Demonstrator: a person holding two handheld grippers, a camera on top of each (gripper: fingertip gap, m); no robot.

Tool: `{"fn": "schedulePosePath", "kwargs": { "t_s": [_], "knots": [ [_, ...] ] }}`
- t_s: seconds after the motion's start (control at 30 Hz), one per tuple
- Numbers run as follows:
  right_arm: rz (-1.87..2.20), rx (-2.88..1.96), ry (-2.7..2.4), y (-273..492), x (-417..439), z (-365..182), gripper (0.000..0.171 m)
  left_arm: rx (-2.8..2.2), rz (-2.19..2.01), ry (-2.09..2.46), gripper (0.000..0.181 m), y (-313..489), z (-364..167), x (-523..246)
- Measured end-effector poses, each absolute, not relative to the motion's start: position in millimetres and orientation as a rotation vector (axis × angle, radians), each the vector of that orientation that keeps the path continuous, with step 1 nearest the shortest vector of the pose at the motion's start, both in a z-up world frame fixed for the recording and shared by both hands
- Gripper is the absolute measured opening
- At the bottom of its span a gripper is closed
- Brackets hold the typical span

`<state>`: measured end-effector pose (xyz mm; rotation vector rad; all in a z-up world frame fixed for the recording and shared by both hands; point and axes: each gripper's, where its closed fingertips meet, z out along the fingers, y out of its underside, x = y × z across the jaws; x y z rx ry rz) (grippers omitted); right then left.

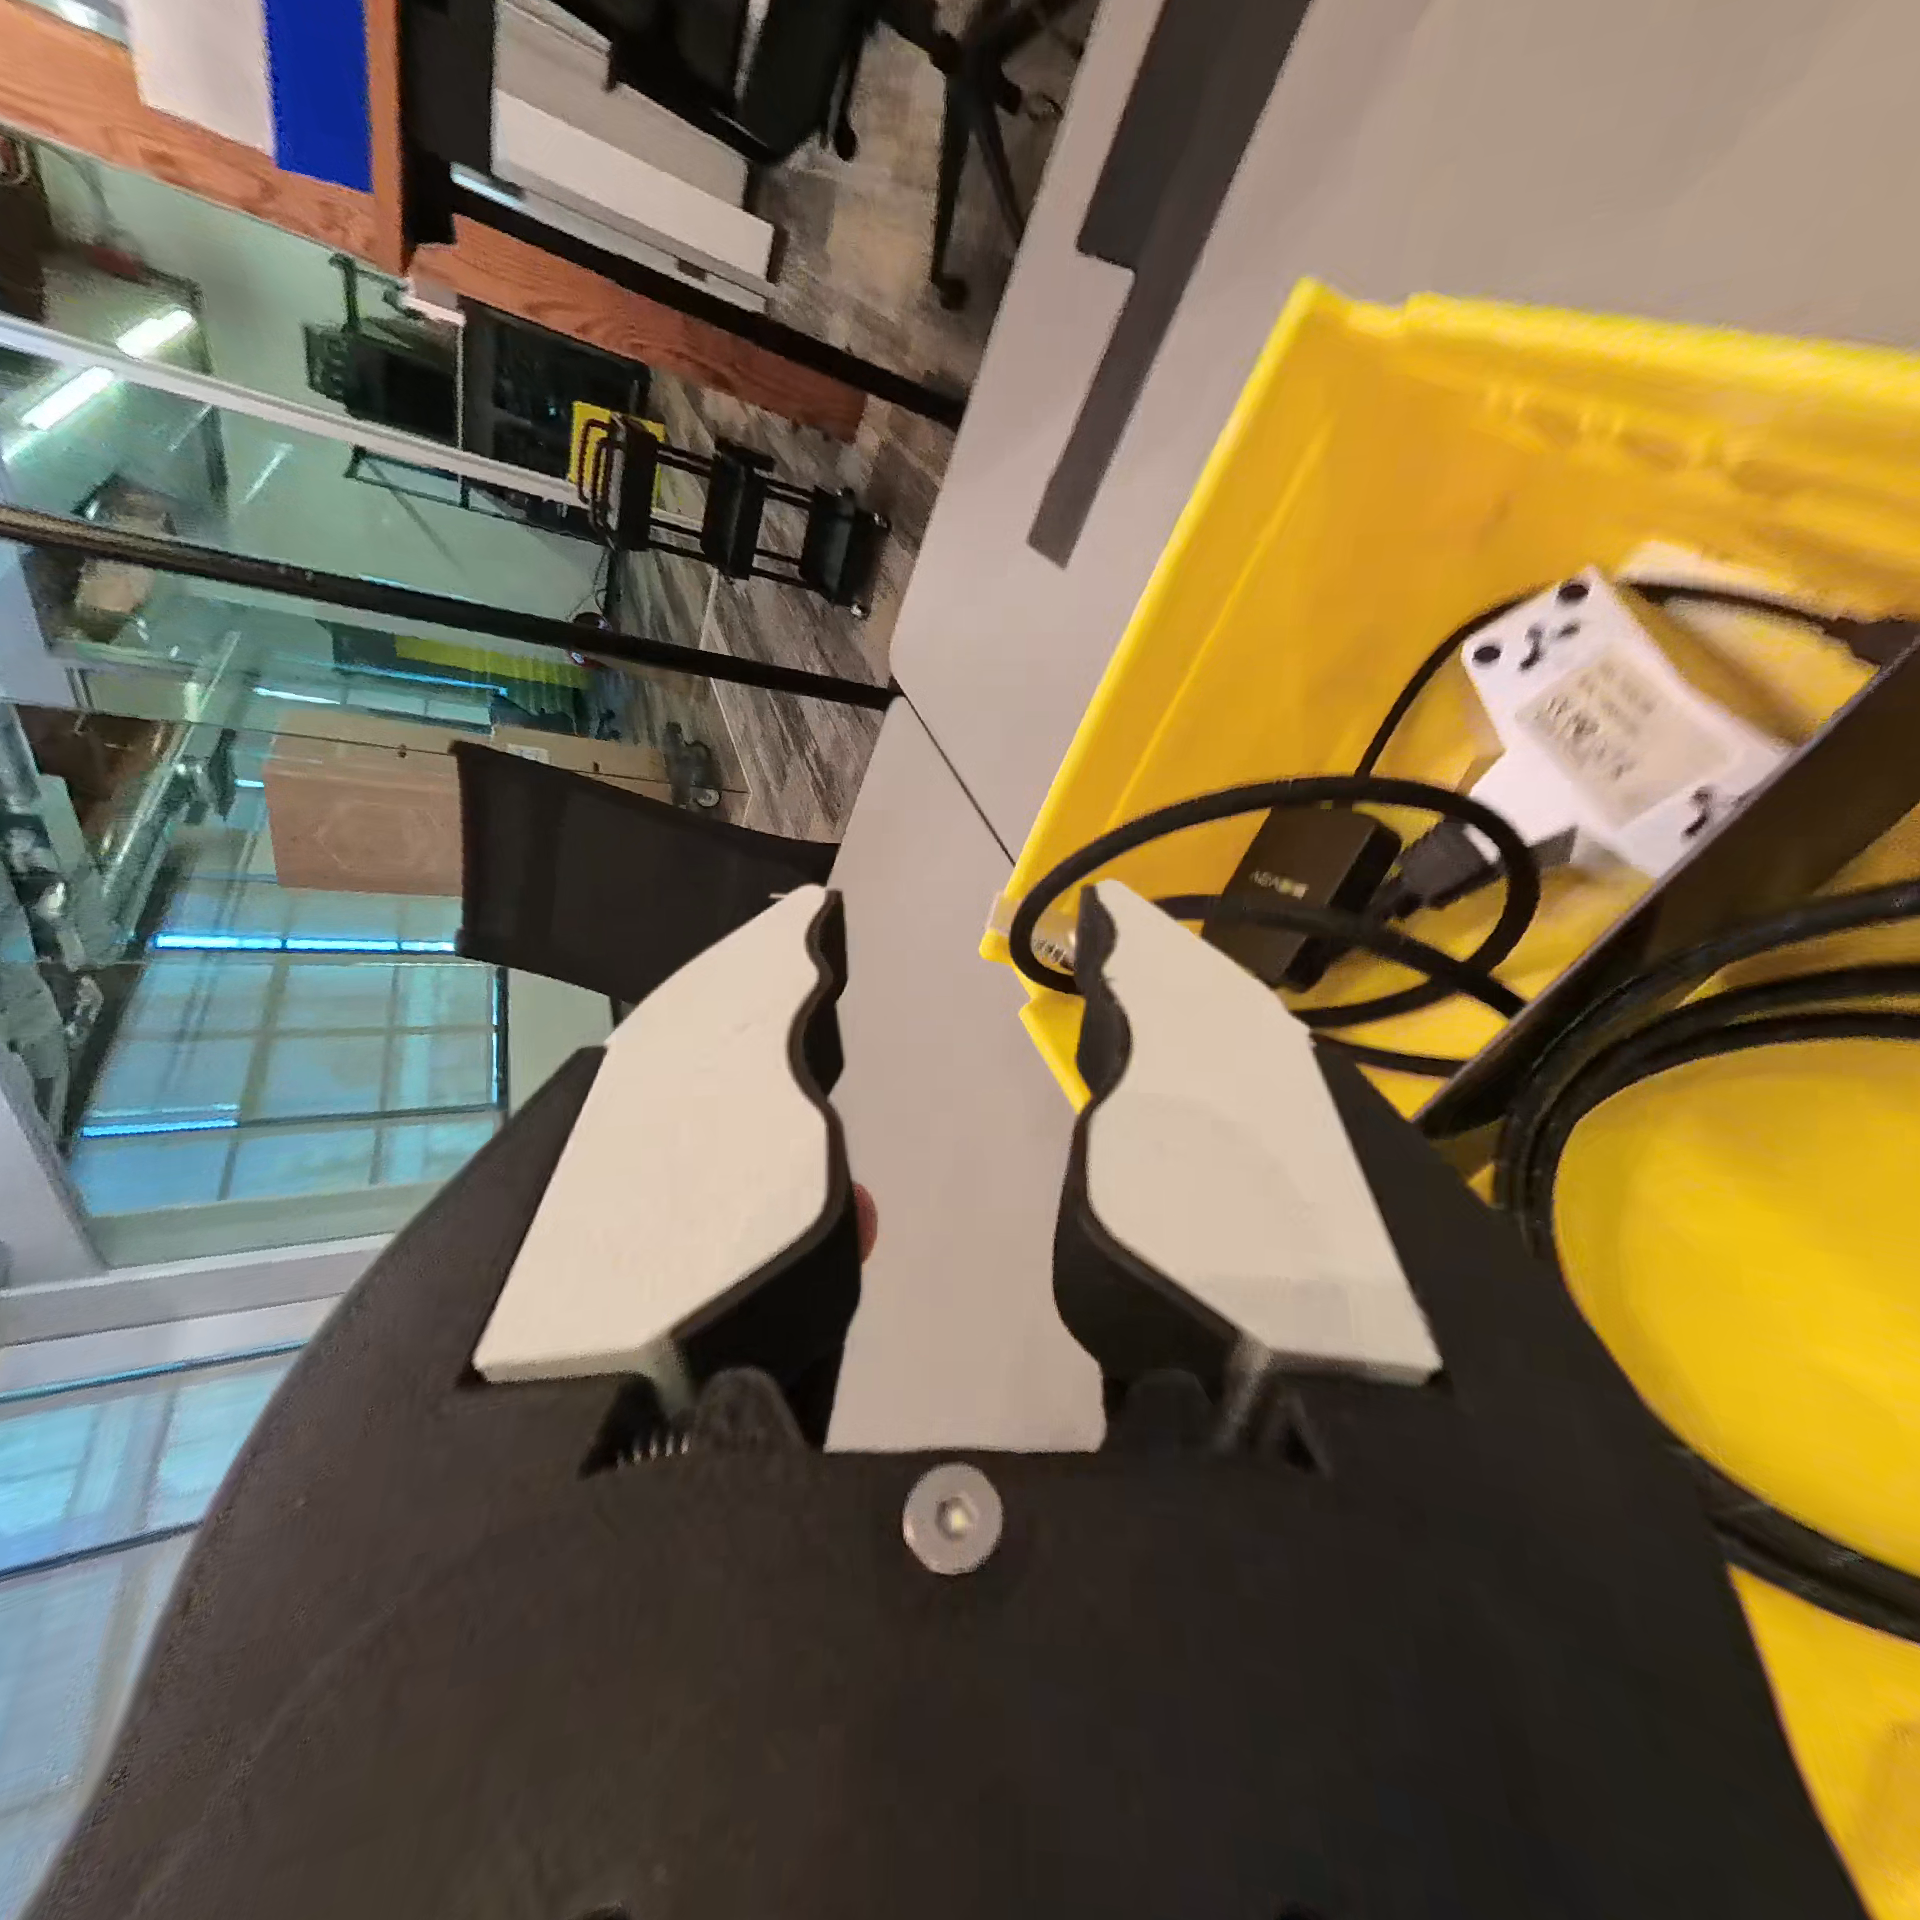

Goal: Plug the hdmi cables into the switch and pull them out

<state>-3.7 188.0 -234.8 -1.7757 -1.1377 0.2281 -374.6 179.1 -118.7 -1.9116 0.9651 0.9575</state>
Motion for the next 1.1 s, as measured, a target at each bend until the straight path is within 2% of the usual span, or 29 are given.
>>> {"fn": "schedulePosePath", "kwargs": {
  "t_s": [0.4, 0.67, 0.77, 0.93, 1.1],
  "knots": [
    [0.25, -1.789, -1.146, 190, -5, -241, 0.025, -1.939, 1.023, 1.18, 0.042, 210, -177, -421],
    [0.267, -1.798, -1.154, 190, -6, -245, 0.025, -1.791, 1.172, 1.212, 0.024, 231, -178, -427],
    [0.272, -1.799, -1.154, 190, -6, -246, 0.025, -1.771, 1.195, 1.244, 0.007, 234, -183, -428],
    [0.28, -1.801, -1.15, 191, -6, -246, 0.024, -1.732, 1.211, 1.17, 0.006, 235, -177, -431],
    [0.285, -1.803, -1.15, 191, -6, -246, 0.024, -1.652, 1.219, 1.025, 0.006, 231, -150, -432]
  ]
}}
